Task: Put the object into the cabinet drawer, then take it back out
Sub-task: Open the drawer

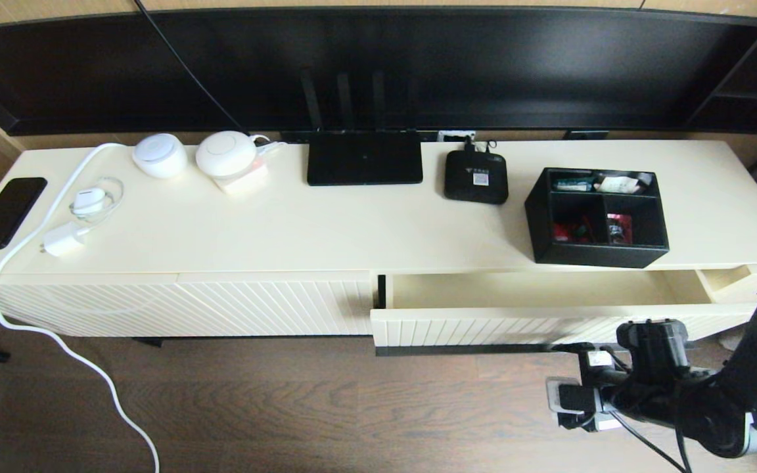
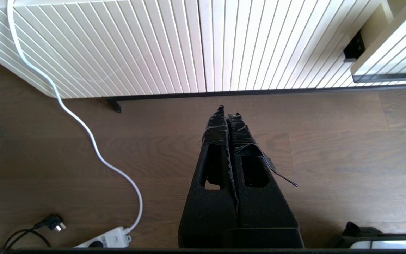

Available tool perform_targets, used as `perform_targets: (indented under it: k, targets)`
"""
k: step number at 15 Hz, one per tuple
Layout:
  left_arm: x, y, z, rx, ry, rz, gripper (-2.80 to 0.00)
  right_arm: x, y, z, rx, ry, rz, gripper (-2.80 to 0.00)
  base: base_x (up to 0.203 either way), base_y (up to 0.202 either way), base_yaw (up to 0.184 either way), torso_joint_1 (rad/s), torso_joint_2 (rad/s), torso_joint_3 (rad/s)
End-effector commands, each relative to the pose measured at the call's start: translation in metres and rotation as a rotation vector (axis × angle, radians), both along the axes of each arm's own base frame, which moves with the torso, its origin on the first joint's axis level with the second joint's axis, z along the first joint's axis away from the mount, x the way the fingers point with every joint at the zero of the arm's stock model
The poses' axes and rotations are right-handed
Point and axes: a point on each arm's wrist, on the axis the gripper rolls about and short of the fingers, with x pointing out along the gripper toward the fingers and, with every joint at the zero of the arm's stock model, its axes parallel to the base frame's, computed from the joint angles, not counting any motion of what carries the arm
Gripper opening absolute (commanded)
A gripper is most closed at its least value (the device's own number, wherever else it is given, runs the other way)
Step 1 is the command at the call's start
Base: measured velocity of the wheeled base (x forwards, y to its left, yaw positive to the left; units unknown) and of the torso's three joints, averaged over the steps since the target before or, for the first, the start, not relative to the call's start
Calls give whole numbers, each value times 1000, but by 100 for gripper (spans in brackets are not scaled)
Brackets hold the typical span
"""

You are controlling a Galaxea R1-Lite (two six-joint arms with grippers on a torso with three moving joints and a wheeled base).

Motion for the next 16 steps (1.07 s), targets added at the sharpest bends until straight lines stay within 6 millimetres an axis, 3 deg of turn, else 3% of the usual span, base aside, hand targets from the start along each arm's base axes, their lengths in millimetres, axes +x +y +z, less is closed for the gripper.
perform_targets:
  k: [1, 6, 10, 14, 15, 16]
  targets:
    - [0, 0, 0, 0, 2, 0, -280, -8, -1, 17, 1, -46, 7, 0, 0, 0, 0, 0, 0, 0]
    - [0, 0, 0, 0, 2, 0, -280, -35, -3, 52, 5, -81, 10, 0, 0, 0, 0, 0, 0, 0]
    - [0, 0, 0, 0, 2, 0, -280, -60, -5, 98, 9, -82, 6, 0, 0, 0, 0, 0, 0, 0]
    - [0, 0, 0, 0, 2, 0, -280, -116, -14, 151, -10, 140, -22, 0, 0, 0, 0, 0, 0, 0]
    - [0, 0, 0, 0, 1, 0, -280, -133, -17, 165, -6, 192, -41, -280, 0, 0, 0, 0, 0, 0]
    - [0, 0, 0, 0, 2, 0, -280, -147, -19, 180, 14, 234, -81, -280, 0, 0, 0, 0, 0, 0]
